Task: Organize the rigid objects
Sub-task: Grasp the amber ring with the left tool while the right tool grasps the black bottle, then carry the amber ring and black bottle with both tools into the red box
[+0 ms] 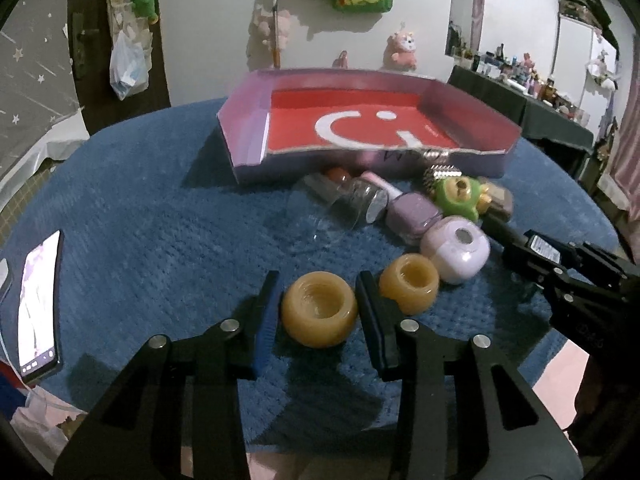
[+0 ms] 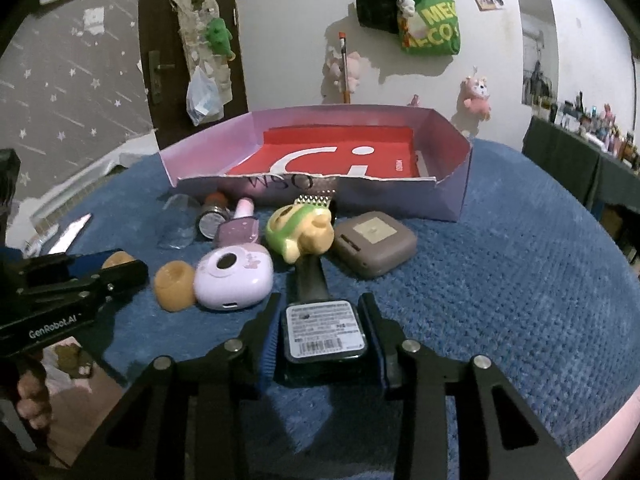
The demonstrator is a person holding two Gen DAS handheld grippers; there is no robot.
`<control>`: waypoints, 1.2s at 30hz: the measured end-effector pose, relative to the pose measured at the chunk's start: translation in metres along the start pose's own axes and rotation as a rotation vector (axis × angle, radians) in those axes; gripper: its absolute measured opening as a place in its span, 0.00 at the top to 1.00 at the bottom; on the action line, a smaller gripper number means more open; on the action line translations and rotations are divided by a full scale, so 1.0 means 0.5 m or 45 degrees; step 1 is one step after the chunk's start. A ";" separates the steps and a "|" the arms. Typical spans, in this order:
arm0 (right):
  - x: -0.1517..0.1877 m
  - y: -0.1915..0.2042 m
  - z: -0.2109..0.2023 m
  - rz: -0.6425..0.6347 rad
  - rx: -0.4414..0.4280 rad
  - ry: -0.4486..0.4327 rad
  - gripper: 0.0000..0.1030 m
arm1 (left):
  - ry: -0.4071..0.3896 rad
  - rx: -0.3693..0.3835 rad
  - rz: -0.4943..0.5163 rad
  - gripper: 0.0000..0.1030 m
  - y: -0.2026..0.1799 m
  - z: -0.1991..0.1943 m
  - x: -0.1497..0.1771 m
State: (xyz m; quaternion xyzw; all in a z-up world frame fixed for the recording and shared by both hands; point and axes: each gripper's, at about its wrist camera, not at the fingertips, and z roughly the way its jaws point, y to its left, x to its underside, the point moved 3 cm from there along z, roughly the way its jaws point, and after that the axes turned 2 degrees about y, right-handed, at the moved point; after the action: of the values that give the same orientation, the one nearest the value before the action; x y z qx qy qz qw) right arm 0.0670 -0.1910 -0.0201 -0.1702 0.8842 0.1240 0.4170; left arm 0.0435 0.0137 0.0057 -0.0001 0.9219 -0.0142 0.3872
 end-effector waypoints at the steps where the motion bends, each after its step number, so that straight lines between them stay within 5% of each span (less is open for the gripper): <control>1: -0.002 -0.001 -0.005 0.010 -0.011 -0.003 0.61 | -0.009 0.003 0.003 0.65 -0.001 -0.004 -0.003; 36: -0.225 -0.040 0.005 0.023 -0.074 -0.073 0.61 | -0.164 0.091 0.112 0.65 -0.024 0.029 -0.270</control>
State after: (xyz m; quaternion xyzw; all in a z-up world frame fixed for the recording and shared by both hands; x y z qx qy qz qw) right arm 0.1433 -0.1860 0.0644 -0.1706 0.8693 0.1581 0.4361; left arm 0.1483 0.0027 0.0922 0.0532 0.8930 -0.0302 0.4458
